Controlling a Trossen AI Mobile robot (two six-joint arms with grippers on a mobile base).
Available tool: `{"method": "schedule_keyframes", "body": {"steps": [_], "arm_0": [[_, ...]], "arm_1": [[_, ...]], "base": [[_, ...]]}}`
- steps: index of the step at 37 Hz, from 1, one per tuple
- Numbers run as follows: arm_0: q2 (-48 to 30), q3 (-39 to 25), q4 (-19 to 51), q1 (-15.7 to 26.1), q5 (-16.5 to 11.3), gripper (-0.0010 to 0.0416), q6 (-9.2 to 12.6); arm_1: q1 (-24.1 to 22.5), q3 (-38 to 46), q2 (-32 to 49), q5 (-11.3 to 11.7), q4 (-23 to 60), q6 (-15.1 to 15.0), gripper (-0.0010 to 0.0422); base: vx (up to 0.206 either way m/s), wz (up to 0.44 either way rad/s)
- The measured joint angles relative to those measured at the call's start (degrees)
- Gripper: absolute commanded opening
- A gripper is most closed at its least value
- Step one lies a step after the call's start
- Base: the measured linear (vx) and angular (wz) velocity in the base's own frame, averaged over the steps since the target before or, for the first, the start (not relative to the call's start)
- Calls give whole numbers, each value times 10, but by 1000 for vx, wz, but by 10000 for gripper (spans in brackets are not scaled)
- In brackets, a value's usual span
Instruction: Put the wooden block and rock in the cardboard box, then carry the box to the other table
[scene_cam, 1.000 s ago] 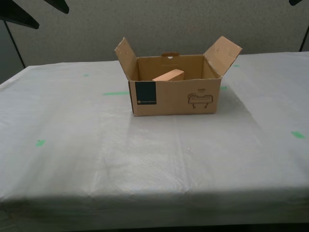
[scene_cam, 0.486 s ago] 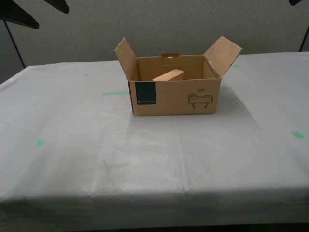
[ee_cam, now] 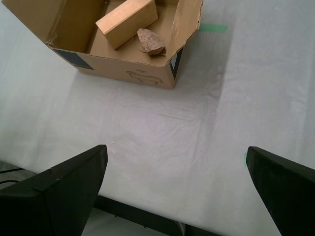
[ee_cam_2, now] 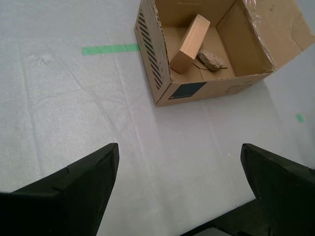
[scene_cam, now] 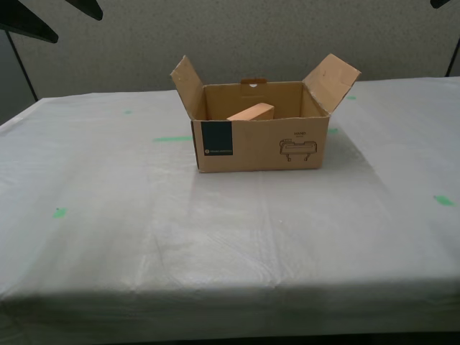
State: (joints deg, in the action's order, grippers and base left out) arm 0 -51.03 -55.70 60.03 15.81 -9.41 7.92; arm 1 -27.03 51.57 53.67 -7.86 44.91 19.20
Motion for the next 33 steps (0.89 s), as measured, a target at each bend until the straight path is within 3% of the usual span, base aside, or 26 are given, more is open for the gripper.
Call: {"method": "schedule_keyframes", "body": {"steps": [33], "arm_0": [[0, 0, 0, 0, 0, 393, 0]], "arm_1": [[0, 0, 0, 0, 0, 0, 336]], "base": [[0, 0]]}}
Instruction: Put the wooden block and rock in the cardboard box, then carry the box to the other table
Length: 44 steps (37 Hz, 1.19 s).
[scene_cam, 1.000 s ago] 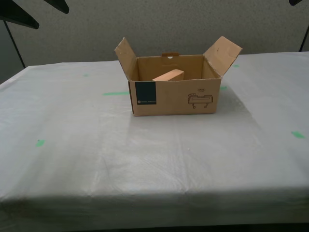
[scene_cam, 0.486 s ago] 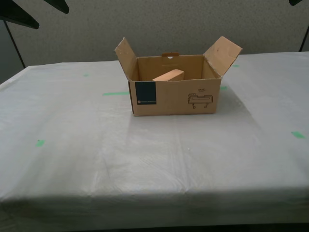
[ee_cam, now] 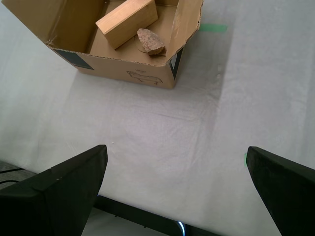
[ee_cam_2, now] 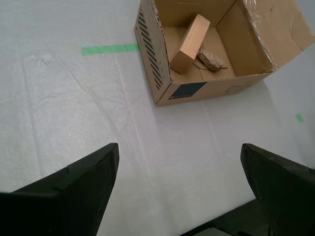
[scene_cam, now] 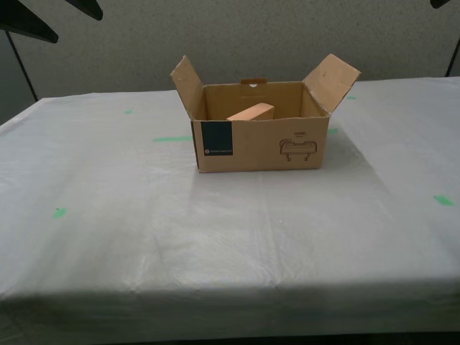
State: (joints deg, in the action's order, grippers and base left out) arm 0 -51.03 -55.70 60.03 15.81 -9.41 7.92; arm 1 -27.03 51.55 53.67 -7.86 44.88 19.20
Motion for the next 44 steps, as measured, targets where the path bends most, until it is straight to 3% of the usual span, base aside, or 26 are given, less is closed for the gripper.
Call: {"method": "schedule_keyframes", "body": {"steps": [44], "arm_0": [[0, 0, 0, -1, 0, 393, 0]], "arm_1": [[0, 0, 0, 0, 0, 0, 336]], "base": [[0, 0]]}}
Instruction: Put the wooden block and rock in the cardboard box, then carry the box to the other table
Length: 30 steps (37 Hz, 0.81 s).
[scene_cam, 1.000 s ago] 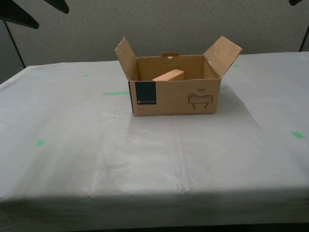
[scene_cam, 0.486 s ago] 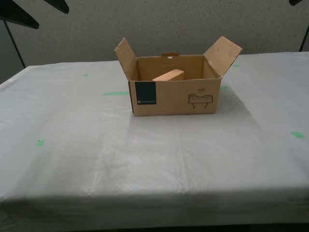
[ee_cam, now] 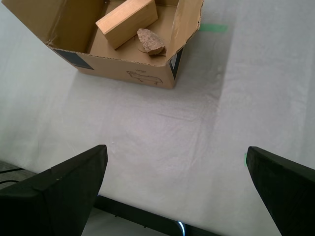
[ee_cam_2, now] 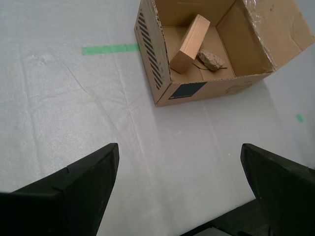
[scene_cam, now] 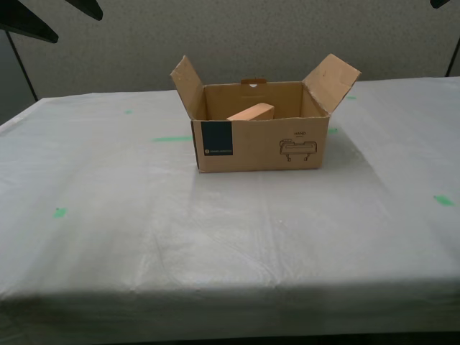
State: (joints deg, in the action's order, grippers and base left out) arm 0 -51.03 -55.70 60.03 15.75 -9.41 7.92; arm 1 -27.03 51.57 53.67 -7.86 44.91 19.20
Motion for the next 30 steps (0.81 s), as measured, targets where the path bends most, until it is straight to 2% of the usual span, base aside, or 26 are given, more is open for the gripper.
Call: {"method": "schedule_keyframes", "body": {"steps": [30], "arm_0": [[0, 0, 0, 1, 0, 394, 0]], "arm_1": [[0, 0, 0, 0, 0, 0, 336]], "base": [[0, 0]]}}
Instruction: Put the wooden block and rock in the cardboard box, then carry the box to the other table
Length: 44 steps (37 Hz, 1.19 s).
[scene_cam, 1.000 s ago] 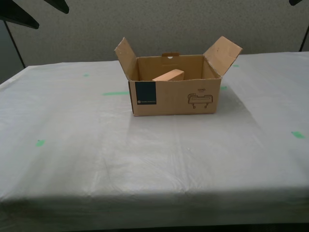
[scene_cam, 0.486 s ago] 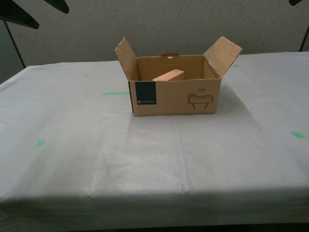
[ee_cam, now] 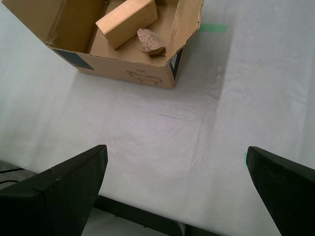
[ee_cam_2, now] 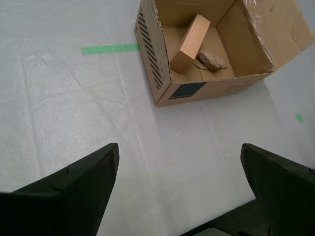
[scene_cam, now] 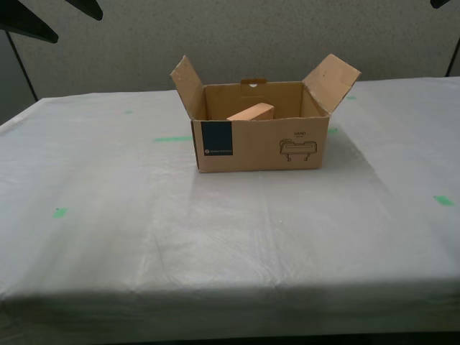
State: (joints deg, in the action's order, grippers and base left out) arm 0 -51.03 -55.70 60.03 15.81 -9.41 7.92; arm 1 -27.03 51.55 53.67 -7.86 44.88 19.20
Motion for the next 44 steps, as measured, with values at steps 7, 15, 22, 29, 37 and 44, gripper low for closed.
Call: {"method": "schedule_keyframes", "body": {"steps": [7, 15, 22, 29, 37, 44], "arm_0": [[0, 0, 0, 0, 0, 394, 0], [0, 0, 0, -1, 0, 393, 0], [0, 0, 0, 0, 0, 393, 0], [0, 0, 0, 0, 0, 394, 0], [0, 0, 0, 0, 0, 393, 0], [0, 0, 0, -1, 0, 393, 0]], "arm_1": [[0, 0, 0, 0, 0, 0, 336], [0, 0, 0, 0, 0, 0, 336], [0, 0, 0, 0, 0, 0, 336], [0, 0, 0, 0, 0, 0, 336], [0, 0, 0, 0, 0, 0, 336], [0, 0, 0, 0, 0, 0, 336]], "base": [[0, 0], [0, 0], [0, 0], [0, 0], [0, 0], [0, 0]]}}
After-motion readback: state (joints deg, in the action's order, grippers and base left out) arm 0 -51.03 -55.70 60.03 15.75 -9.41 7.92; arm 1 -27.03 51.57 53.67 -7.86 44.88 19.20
